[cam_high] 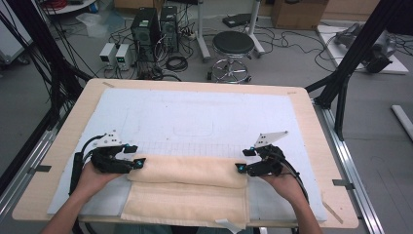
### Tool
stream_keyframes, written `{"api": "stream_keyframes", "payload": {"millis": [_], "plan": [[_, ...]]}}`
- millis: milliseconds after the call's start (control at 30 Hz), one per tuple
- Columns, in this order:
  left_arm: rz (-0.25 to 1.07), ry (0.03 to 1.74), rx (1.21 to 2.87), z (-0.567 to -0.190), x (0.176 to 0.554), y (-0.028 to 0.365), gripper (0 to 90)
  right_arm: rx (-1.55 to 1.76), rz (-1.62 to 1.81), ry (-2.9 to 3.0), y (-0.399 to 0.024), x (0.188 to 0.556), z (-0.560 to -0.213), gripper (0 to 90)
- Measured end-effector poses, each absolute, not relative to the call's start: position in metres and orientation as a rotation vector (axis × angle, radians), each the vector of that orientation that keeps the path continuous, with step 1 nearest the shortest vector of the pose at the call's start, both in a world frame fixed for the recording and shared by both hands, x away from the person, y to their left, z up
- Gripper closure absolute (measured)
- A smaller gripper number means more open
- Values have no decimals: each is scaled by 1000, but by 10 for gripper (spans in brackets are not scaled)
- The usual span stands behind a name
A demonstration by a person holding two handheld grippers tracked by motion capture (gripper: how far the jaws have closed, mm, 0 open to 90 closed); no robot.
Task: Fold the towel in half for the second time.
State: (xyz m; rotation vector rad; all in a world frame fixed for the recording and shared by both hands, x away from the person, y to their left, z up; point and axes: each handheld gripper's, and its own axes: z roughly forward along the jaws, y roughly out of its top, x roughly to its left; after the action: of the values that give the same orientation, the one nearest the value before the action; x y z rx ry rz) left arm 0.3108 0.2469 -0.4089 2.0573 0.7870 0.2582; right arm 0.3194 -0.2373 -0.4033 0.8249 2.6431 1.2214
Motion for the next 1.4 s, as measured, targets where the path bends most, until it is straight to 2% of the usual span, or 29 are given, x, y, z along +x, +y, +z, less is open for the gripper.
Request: {"api": "stream_keyframes", "payload": {"millis": [67, 200, 267, 367, 500, 800, 1133, 1267, 1333, 1400], "plan": [[232, 784, 2063, -410, 312, 247, 385, 800, 1223, 2669, -234, 320, -405, 388], [192, 759, 2079, -411, 311, 246, 499, 748, 1226, 2713, -229, 319, -407, 496], [195, 739, 2085, -411, 308, 246, 620, 723, 1230, 2737, -227, 318, -407, 603], [184, 715, 2088, -411, 305, 248, 750, 697, 1228, 2764, -224, 316, -407, 731], [186, 698, 2070, -406, 298, 249, 809, 679, 1262, 2763, -225, 314, -403, 798], [226, 630, 2037, -387, 275, 254, 826, 598, 1305, 2719, -226, 299, -379, 810], [235, 520, 2044, -382, 213, 258, 829, 486, 1340, 2698, -232, 246, -364, 810], [219, 497, 2083, -388, 192, 260, 756, 434, 1359, 2754, -236, 219, -371, 731], [221, 509, 2083, -388, 190, 262, 700, 445, 1365, 2763, -237, 215, -373, 699], [234, 515, 2081, -387, 193, 263, 682, 467, 1360, 2752, -238, 216, -374, 668]]}}
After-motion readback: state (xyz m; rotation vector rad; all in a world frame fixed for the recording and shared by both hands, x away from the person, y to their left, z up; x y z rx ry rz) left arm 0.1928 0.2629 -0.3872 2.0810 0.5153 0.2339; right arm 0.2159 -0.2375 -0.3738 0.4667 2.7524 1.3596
